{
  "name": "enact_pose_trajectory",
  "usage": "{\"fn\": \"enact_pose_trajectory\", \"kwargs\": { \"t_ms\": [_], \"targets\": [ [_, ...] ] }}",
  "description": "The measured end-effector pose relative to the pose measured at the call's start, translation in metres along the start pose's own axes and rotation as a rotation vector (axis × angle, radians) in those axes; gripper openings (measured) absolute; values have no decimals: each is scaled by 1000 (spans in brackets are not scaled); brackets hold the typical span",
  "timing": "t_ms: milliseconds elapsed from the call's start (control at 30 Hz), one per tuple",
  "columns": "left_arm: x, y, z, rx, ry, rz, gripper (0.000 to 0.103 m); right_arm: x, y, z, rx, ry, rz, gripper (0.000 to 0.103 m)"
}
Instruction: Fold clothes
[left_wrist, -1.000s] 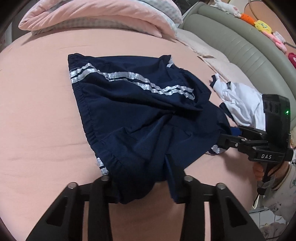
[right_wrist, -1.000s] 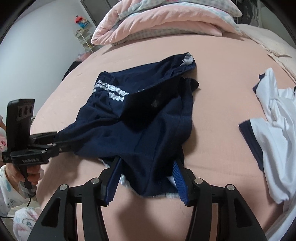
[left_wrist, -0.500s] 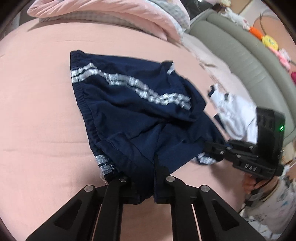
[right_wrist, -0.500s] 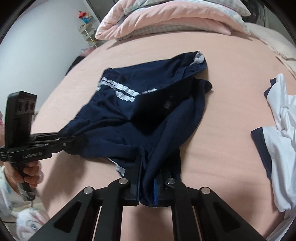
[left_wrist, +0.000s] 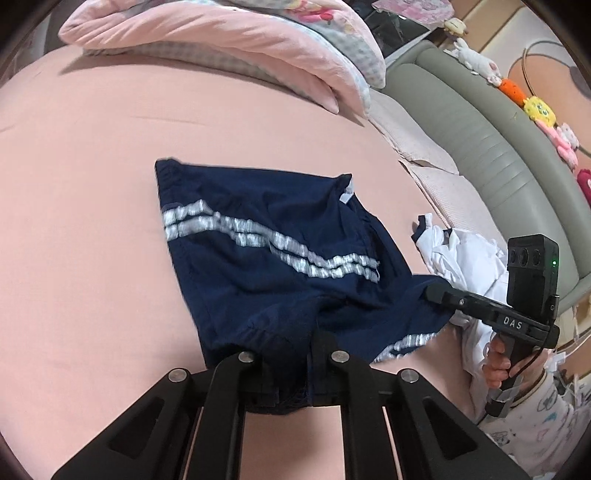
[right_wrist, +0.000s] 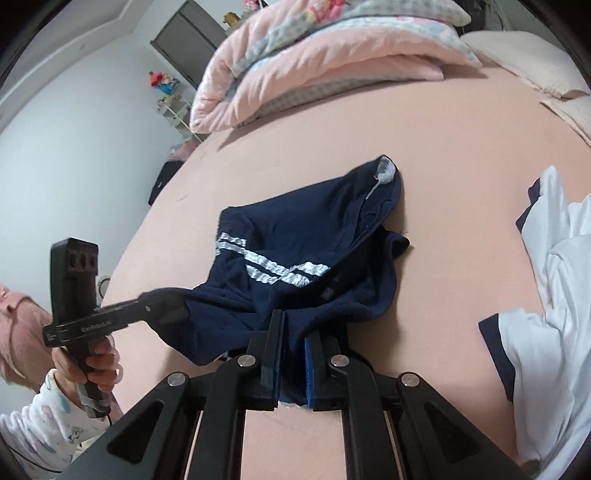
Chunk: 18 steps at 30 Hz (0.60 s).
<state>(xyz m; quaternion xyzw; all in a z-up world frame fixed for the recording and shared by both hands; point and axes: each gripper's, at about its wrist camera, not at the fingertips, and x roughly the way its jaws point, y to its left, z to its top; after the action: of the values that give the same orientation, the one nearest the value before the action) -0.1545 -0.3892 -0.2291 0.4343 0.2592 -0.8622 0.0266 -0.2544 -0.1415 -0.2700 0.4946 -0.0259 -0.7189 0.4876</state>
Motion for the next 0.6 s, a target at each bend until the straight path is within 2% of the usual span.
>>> {"fn": "enact_pose_trajectory", "kwargs": {
  "t_ms": [100, 233, 600],
  "targets": [
    [10, 1, 12, 25, 19, 48, 7, 10, 0, 2, -11, 19, -6, 7],
    [16, 4, 25, 45, 15, 66, 7, 15, -3, 5, -9, 17, -28, 7],
    [36, 29, 41, 14, 34, 141, 7, 25, -18, 23, -8, 13, -97, 7]
  ]
}}
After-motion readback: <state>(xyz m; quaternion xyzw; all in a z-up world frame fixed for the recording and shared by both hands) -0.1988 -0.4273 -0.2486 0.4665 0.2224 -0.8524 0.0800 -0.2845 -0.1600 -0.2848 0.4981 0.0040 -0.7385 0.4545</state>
